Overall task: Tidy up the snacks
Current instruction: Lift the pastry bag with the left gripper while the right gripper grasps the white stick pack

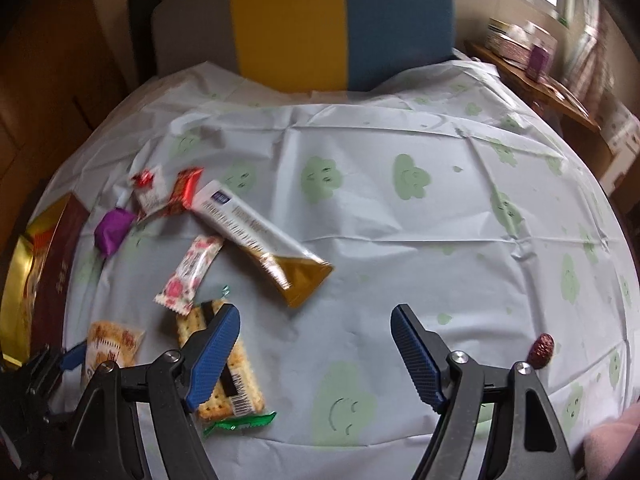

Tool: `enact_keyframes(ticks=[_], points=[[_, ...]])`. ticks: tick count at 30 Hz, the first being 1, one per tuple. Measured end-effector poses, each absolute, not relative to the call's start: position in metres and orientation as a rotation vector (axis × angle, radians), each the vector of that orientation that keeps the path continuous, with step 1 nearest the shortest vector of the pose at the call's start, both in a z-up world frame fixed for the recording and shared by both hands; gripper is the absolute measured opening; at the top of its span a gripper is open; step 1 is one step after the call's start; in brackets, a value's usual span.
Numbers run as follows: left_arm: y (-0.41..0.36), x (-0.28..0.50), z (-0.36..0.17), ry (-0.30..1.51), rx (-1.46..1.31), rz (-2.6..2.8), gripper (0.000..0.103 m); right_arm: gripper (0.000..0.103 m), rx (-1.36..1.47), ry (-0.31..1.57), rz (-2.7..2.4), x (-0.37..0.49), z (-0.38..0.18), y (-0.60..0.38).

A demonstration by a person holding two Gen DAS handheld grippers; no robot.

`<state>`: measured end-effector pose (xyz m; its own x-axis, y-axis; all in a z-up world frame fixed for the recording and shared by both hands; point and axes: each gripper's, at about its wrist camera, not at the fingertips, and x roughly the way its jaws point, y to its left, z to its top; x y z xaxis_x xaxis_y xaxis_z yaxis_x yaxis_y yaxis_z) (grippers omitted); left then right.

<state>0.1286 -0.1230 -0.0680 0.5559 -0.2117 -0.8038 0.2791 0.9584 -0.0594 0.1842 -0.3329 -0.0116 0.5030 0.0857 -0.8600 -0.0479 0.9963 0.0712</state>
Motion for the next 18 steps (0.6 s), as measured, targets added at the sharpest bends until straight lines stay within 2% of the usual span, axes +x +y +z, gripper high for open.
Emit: enact_keyframes(ticks=[2, 4, 11, 18], points=[[-0.126, 0.131, -0.068, 0.93, 0.089, -0.289, 0.06, 0.067, 0.027, 1.043, 0.104, 0.183, -0.013, -0.328], [-0.125, 0.13, -0.069, 0.926, 0.085, -0.291, 0.06, 0.063, 0.027, 1.062, 0.14, 0.183, -0.015, -0.325], [-0.125, 0.128, -0.071, 0.905, 0.081, -0.295, 0.06, 0.063, -0.118, 1.093, 0.207, 0.215, -0.009, -0.302], [-0.125, 0.128, -0.073, 0.886, 0.077, -0.295, 0.061, 0.063, -0.299, 1.166, 0.276, 0.265, -0.042, -0.269]])
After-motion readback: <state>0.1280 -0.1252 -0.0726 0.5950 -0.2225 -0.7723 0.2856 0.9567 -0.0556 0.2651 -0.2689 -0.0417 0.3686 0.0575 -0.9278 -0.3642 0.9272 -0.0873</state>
